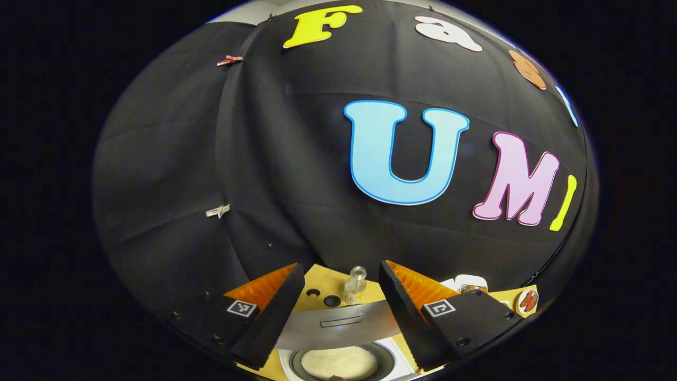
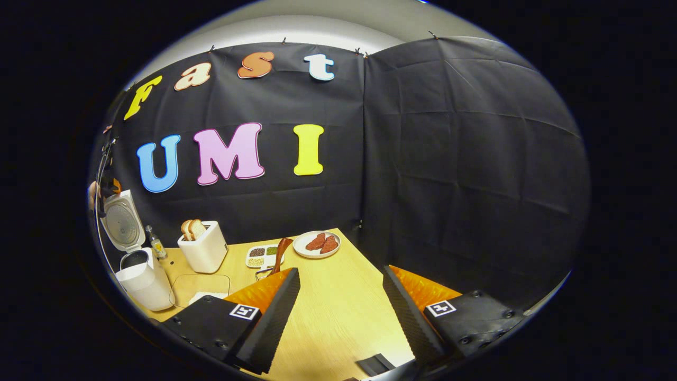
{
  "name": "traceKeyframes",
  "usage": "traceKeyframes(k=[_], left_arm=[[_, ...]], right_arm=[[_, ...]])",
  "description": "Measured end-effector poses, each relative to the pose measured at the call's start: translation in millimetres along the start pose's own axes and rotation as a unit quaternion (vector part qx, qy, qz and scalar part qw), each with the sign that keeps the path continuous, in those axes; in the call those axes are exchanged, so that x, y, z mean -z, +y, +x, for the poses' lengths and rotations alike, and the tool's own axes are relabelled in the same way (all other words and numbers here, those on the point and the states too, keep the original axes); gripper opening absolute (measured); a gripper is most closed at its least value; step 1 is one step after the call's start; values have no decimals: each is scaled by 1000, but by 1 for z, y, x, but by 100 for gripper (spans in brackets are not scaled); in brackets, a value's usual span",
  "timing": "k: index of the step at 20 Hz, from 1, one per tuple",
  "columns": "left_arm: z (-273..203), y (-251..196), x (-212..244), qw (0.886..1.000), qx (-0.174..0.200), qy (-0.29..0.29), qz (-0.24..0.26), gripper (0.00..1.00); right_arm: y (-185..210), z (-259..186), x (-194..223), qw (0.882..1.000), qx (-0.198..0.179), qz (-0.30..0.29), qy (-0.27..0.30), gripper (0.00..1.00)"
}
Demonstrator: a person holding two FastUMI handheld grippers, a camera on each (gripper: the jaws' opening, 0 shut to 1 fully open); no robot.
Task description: Close the left gripper, press the button to open the rice cooker; take a wooden spoon from the chopstick holder with the right hand, scoop a spoonful of rice and pour it into the rice cooker, then put the wooden spoon back into the chopstick holder.
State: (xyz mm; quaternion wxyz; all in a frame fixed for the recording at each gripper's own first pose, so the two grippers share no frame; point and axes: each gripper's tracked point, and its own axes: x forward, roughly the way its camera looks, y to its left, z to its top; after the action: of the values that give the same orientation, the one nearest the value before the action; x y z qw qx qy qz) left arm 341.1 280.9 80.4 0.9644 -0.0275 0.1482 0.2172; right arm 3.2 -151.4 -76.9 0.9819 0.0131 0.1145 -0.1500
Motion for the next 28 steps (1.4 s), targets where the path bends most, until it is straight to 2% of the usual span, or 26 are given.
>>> traceKeyframes(k=[4,7,10,15,22,28], left_arm=[[-33,-16,37,999,2,37,3,99],[-57,-30,81,998,6,63,8,99],[-75,-40,134,995,1,96,11,98],[-86,-46,200,993,-19,113,26,99],[-81,-49,257,991,-34,125,40,99],[-81,-52,266,992,-27,113,51,100]], right_arm=[[-5,8,9,1000,-12,5,12,98],[-5,18,9,999,-26,11,20,99],[-4,30,6,999,-41,16,28,99],[-12,43,3,997,-60,9,38,99],[-26,58,3,997,-70,0,45,99],[-23,64,2,995,-91,2,46,99]])
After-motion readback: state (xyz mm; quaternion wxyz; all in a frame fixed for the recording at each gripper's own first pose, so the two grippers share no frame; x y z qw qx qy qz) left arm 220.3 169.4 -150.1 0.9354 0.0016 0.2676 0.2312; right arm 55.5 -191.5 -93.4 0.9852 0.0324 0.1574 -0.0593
